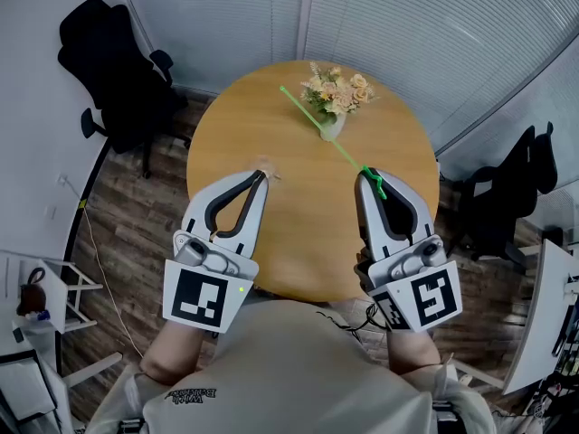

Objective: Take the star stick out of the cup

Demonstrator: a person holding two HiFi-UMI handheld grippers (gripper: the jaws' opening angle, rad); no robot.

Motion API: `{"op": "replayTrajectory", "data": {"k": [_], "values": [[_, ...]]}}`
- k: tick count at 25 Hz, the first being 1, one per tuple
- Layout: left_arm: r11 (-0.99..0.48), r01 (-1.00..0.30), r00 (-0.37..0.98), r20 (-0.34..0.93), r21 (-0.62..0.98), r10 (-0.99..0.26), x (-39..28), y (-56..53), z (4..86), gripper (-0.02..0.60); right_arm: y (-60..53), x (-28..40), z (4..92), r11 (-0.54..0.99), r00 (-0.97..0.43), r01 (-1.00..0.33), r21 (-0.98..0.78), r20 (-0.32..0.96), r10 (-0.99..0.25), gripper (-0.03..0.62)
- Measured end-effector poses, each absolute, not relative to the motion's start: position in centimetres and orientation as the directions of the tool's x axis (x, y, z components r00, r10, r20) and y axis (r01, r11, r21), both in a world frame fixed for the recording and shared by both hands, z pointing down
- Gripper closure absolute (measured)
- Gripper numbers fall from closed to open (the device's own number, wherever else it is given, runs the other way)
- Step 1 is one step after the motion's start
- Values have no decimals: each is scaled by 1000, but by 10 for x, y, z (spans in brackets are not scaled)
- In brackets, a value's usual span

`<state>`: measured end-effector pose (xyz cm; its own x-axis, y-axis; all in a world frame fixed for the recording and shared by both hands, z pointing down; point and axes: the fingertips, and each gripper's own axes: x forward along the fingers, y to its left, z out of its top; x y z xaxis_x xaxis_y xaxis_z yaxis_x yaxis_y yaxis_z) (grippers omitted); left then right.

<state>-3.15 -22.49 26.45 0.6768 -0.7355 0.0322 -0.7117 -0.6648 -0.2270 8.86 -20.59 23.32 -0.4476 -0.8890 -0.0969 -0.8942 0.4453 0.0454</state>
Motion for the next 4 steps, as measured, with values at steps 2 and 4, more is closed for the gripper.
{"op": "replayTrajectory", "data": {"k": [2, 4], "values": [[-666, -709, 678, 33, -231, -734, -31, -224, 265, 558, -205, 89, 234, 445, -447, -895, 46, -95, -890, 556], [-668, -705, 681, 33, -240, -731, -31, -222, 264, 558, -203, 88, 235, 443, -446, -895, 48, -93, -890, 556]]}}
